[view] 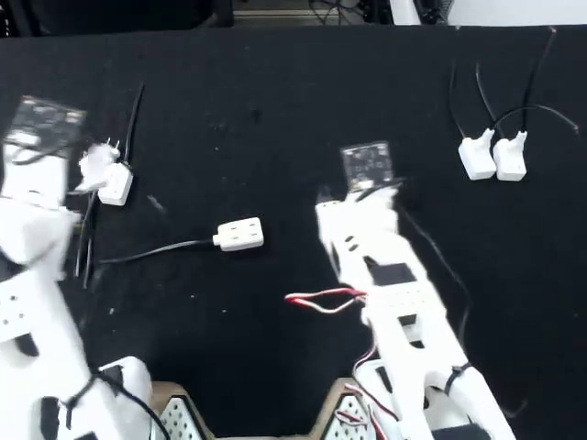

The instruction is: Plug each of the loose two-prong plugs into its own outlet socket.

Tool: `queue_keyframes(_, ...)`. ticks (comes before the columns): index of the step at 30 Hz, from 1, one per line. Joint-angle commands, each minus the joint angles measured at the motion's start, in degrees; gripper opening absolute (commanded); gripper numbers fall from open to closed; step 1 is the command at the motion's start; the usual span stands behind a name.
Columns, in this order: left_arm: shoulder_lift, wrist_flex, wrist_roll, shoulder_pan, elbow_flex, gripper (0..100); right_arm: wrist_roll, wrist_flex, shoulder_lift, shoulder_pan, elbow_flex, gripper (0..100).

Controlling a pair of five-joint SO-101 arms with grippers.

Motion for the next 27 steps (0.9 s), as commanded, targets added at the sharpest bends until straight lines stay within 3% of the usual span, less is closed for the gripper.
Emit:
queue_keyframes(1, -3.25, -4.66, 8.79, 9.54, 6.64, 3, -5.27, -1.05, -2.77, 4.75, -1.45, 14.5)
queue_keyframes(5, -3.87, -7.74, 15.47, 20.88, 10.42, 3, -8.18, -1.05, -2.77, 6.68, -1.45, 14.5)
queue_keyframes(13, -3.69, -15.38, 18.29, 39.25, 10.33, 3, -8.26, -1.23, -2.77, 6.86, -1.54, 14.5)
queue_keyframes(19, -3.25, -21.36, 18.2, 48.92, 15.08, 3, -8.26, -1.23, -2.77, 7.21, -1.54, 14.5)
queue_keyframes(27, -3.34, -21.98, 17.93, 57.8, 22.55, 3, -8.53, -1.32, -2.77, 8.88, -1.63, 14.5)
